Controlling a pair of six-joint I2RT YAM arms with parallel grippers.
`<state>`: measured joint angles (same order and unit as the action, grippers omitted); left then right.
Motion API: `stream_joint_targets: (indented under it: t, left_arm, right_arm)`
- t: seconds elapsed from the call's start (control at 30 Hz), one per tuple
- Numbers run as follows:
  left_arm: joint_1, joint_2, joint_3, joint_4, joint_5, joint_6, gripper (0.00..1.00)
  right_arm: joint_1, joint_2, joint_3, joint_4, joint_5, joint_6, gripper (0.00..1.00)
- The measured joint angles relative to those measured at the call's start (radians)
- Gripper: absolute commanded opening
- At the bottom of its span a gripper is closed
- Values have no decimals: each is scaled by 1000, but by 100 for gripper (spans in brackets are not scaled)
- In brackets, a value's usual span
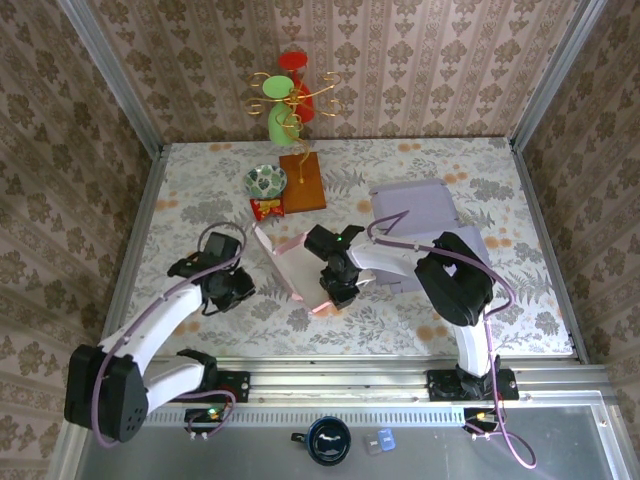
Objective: Fold the paper box
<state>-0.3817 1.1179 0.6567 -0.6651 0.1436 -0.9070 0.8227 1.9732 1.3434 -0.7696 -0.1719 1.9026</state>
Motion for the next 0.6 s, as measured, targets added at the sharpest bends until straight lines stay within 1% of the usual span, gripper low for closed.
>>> stream_joint_targets:
  t: [0.07, 0.13, 0.27, 0.3, 0.37, 0.43, 0.47, 0.53, 0.6]
  left_arm:
    - [-6, 40, 0, 51, 15, -10, 16]
    - [-12, 80, 0, 97, 23, -16, 16]
    - [-18, 129, 0, 156, 29, -23, 16]
    - [-19, 137, 0, 166, 29, -25, 16]
    - [-25, 150, 0, 187, 29, -30, 16]
    - [-32, 159, 0, 203, 29, -36, 15]
    - [-37, 164, 0, 208, 29, -39, 15]
    - [-43, 176, 0, 218, 29, -44, 15]
    - [-50, 191, 0, 230, 29, -51, 15]
  right_arm:
    - [0, -17, -22, 12, -1, 1, 62]
    - [-3, -51, -36, 11, 2, -25, 68]
    - [-18, -157, -37, 11, 23, -97, 69]
    - [-25, -189, -37, 11, 34, -121, 68]
    - [-43, -249, -36, 7, 58, -171, 61]
    - [-74, -301, -36, 8, 85, -222, 47]
    - [-94, -319, -39, 11, 92, -250, 43]
    - [-151, -352, -65, 34, 101, -293, 35]
    - [-209, -365, -116, 72, 101, -329, 33]
